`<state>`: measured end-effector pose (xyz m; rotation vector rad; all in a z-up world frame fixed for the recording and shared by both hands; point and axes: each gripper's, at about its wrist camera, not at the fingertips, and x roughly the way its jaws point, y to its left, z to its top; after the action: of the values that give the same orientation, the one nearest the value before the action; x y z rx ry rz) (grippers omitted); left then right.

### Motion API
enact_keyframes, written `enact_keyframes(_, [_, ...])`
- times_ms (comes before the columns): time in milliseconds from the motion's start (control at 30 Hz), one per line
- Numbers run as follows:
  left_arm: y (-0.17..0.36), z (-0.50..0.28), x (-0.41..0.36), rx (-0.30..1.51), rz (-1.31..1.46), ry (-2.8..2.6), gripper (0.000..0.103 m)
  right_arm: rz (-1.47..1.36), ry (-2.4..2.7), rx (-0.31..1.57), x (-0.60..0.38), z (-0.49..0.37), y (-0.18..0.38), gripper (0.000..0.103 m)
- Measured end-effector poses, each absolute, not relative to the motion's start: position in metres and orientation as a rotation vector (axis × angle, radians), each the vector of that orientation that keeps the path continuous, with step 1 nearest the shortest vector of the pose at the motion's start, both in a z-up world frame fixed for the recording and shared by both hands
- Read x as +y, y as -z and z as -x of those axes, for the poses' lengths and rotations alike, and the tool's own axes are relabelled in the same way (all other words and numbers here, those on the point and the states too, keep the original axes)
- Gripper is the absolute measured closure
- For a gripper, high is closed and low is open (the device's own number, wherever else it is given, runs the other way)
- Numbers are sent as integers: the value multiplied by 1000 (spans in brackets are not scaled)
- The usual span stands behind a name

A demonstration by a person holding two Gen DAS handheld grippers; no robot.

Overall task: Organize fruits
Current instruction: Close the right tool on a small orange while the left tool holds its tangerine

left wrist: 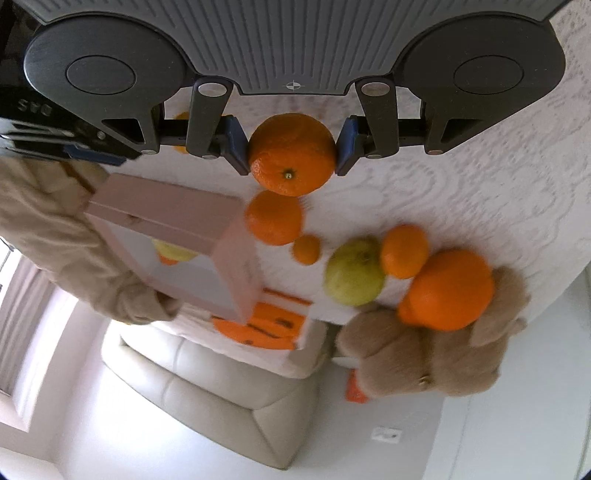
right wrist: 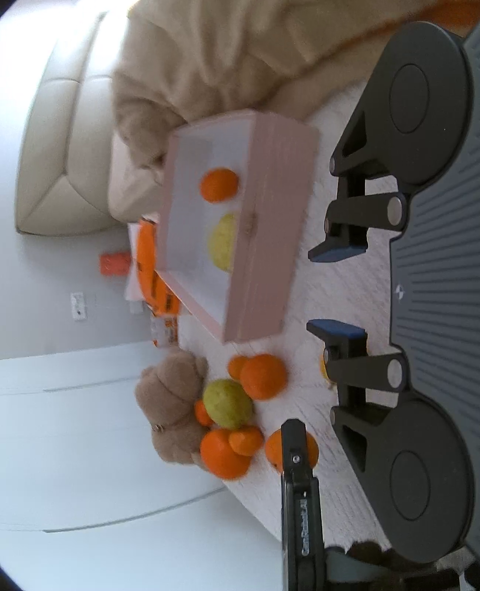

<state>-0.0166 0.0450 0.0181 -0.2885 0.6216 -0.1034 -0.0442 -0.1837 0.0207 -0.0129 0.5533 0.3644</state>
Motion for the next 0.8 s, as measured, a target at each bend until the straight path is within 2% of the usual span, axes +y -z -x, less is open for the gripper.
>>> enact_keyframes(200, [-4, 20, 61, 605, 338, 86, 48, 45, -453, 558, -161, 50, -14, 66])
enact_keyframes(800, [-3, 21, 60, 596, 332, 85, 48, 152, -463, 610, -125, 31, 3, 67])
